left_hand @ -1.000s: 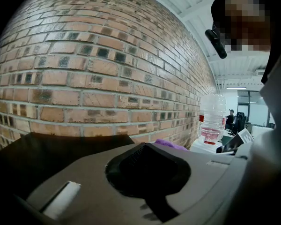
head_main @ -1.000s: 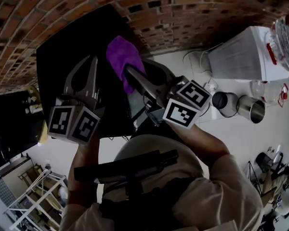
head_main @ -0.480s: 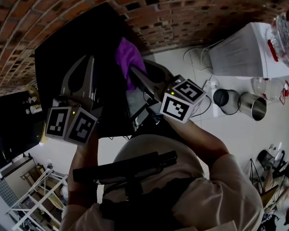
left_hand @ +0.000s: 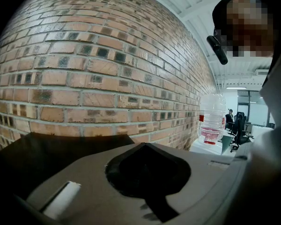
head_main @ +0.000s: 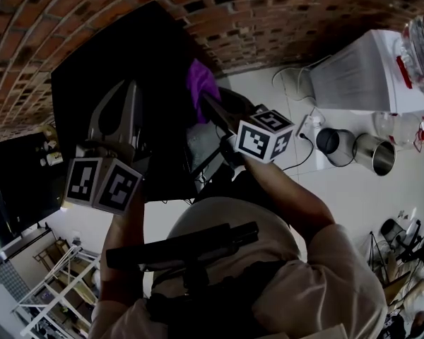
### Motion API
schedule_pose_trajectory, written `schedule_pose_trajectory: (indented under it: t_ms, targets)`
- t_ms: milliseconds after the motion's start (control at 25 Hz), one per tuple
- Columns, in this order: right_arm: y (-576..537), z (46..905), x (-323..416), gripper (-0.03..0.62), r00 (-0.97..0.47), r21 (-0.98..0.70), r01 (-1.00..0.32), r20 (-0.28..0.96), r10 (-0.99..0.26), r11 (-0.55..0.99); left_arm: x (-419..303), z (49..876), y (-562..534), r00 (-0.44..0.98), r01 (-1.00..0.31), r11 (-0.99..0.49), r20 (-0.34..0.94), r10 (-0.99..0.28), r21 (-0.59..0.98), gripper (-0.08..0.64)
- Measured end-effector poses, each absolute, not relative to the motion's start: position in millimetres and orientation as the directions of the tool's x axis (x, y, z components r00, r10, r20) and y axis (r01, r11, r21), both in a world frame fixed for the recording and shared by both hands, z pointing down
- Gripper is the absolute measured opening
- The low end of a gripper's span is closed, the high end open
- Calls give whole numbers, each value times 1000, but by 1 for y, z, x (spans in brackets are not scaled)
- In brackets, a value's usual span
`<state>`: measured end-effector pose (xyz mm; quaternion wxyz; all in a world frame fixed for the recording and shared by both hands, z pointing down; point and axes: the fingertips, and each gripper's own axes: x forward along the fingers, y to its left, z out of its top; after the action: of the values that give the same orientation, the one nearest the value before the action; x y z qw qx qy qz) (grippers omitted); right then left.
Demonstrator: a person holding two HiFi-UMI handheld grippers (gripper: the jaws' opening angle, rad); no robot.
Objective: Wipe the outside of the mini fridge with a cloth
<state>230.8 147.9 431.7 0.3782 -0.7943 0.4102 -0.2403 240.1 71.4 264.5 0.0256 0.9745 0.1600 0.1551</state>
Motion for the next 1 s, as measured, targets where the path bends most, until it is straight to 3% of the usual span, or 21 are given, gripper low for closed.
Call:
schedule_pose_trajectory:
  t_ms: [1000]
  targets:
    - [141,625,236,117,461,-790,-279,389,-798,-546,241,265,71,901,301,-948,296,317,100,8]
